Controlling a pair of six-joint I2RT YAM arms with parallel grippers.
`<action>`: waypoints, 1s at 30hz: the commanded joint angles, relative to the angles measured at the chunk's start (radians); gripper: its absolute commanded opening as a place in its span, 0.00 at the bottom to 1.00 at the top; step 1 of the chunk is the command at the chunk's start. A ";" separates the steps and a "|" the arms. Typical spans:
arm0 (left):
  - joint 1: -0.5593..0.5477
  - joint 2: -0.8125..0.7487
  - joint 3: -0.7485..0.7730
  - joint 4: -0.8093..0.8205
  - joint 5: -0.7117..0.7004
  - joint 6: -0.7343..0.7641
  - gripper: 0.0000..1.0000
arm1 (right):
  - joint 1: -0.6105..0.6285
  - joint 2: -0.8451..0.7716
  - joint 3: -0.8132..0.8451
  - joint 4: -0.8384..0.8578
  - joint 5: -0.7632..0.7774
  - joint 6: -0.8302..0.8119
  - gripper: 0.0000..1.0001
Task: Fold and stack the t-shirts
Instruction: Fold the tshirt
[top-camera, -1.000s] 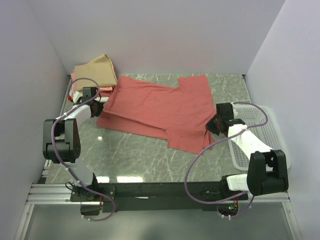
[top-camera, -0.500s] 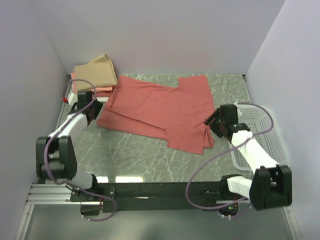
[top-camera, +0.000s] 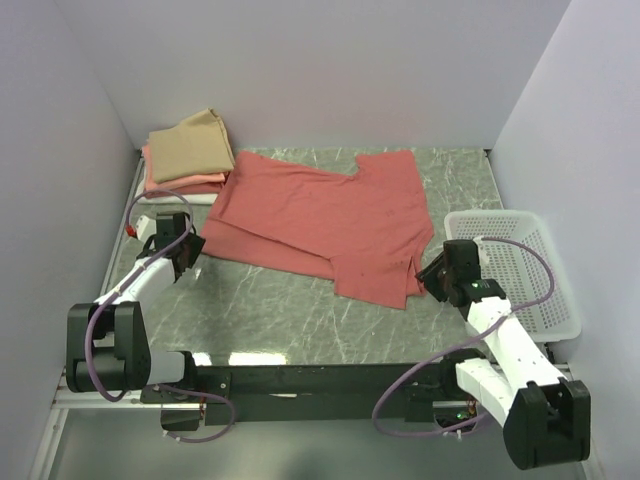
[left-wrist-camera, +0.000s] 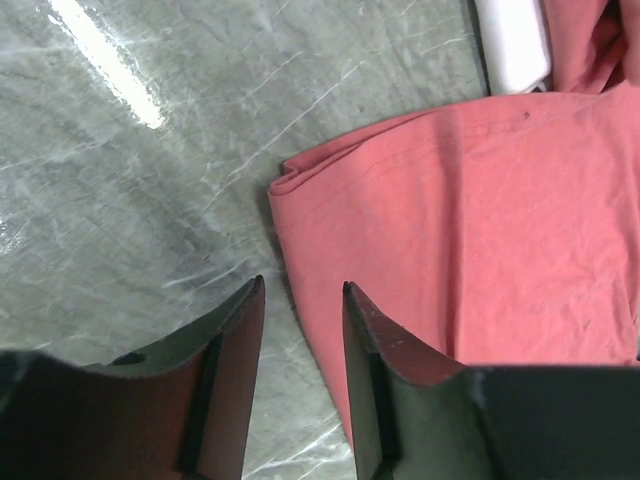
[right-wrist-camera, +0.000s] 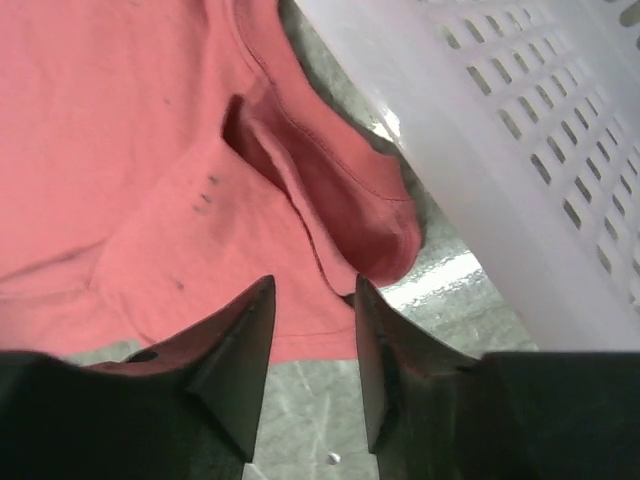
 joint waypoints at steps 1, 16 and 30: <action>0.001 -0.014 -0.006 0.039 0.007 0.017 0.41 | 0.005 0.041 -0.001 0.020 -0.002 0.002 0.40; 0.003 0.037 -0.002 0.070 0.018 0.026 0.38 | 0.006 0.186 0.036 0.077 -0.014 0.018 0.08; 0.016 0.043 0.013 0.058 0.018 0.036 0.40 | 0.008 0.252 0.024 0.040 0.076 -0.018 0.06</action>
